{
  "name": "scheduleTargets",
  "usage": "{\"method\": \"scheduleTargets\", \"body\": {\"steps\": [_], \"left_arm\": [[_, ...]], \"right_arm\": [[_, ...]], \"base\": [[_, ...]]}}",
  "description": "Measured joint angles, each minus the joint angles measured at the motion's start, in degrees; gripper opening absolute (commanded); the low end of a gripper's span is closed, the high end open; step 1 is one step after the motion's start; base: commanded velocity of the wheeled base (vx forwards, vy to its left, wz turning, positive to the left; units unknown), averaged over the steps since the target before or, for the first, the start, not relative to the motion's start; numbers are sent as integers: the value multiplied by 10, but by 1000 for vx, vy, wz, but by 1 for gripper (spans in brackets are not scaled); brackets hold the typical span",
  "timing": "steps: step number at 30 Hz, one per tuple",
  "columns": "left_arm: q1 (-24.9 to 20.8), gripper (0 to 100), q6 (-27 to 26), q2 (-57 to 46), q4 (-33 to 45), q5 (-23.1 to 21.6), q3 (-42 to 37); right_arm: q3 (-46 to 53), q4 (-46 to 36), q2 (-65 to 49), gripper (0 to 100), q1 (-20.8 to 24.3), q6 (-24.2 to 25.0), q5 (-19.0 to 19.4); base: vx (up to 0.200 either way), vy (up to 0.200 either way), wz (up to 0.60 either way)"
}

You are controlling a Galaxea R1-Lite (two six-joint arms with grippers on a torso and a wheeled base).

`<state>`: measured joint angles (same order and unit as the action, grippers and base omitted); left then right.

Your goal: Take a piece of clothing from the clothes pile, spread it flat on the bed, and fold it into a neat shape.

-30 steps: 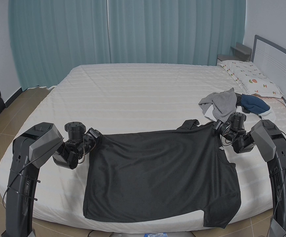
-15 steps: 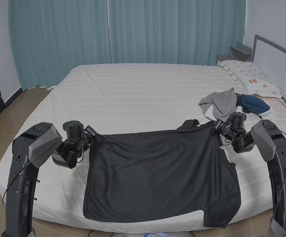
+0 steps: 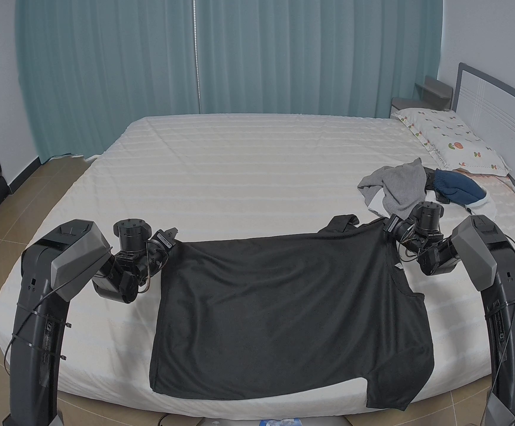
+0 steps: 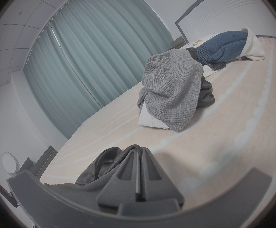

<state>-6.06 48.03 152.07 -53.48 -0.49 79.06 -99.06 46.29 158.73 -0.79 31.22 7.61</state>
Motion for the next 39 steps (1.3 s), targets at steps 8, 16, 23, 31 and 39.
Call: {"method": "scheduleTargets", "body": {"steps": [8,16,23,31,39], "left_arm": [[-4,0,-1,-1,7,-16,0],[-5,0,-13,1,30,-23,4],[-4,0,-12,2,32,-19,14],[4,0,10,6,7,29,35],[11,0,18,12,4,58,57]], "right_arm": [[0,0,0,0,1,0,0],[-1,0,4,0,1,0,-1],[-3,0,6,0,1,0,-1],[-7,3,7,0,1,0,-1],[-52,3,21,0,0,1,-25]], "base": [[0,0,0],[0,0,0],[0,0,0],[0,0,0],[0,0,0]]}}
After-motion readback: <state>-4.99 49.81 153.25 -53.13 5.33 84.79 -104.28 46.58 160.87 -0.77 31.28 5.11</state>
